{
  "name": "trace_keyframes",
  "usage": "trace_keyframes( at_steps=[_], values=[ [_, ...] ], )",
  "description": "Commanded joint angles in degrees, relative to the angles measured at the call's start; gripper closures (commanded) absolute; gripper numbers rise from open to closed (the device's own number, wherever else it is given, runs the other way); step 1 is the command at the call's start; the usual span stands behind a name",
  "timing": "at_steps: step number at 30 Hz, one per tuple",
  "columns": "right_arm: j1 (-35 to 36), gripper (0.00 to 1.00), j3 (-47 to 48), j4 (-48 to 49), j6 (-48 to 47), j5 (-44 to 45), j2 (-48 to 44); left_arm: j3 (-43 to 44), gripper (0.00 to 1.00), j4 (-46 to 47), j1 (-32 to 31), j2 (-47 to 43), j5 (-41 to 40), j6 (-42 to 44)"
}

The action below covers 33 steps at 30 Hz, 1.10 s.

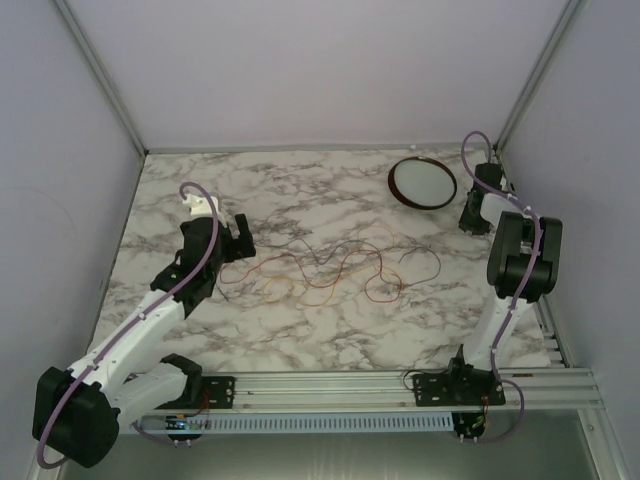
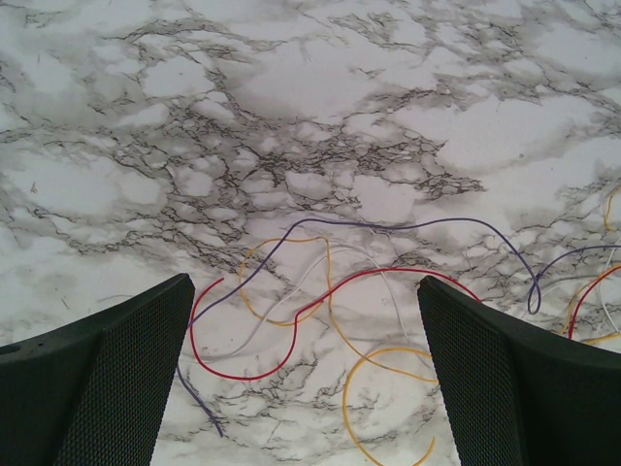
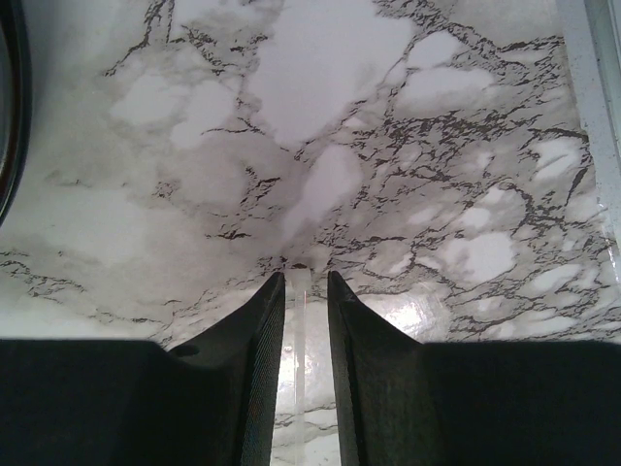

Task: Zip-tie the wires
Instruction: Pick up the ribbon at the center of the board.

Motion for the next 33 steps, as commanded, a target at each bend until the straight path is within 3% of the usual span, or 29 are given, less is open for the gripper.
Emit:
trace_keyframes(
  at_steps=[1, 10, 21, 27, 33],
  values=[
    [0.5, 0.77, 1.5, 0.3, 0.0, -0.6, 1.4, 0.8, 0.0, 0.3, 0.3, 0.2, 0.4, 0.9],
    [0.4, 0.82, 1.1, -0.1, 0.2, -0.6, 1.9, 1.0, 0.0, 0.3, 0.3, 0.1, 0.8, 1.0],
    [0.5, 0.96, 0.4, -0.3, 0.2, -0.5, 0.8, 1.2, 0.0, 0.4, 0.3, 0.0, 2.1, 1.1],
    [2.0, 0.99, 1.2, -1.7, 0.4, 0.5, -4.0, 1.1, 0.0, 4.6, 0.2, -0.8, 12.6, 2.5],
    [5.9, 0.99, 0.6, -3.5, 1.2, 3.1, -12.8, -1.2, 0.0, 15.1, -1.2, -1.3, 21.9, -1.3]
  ],
)
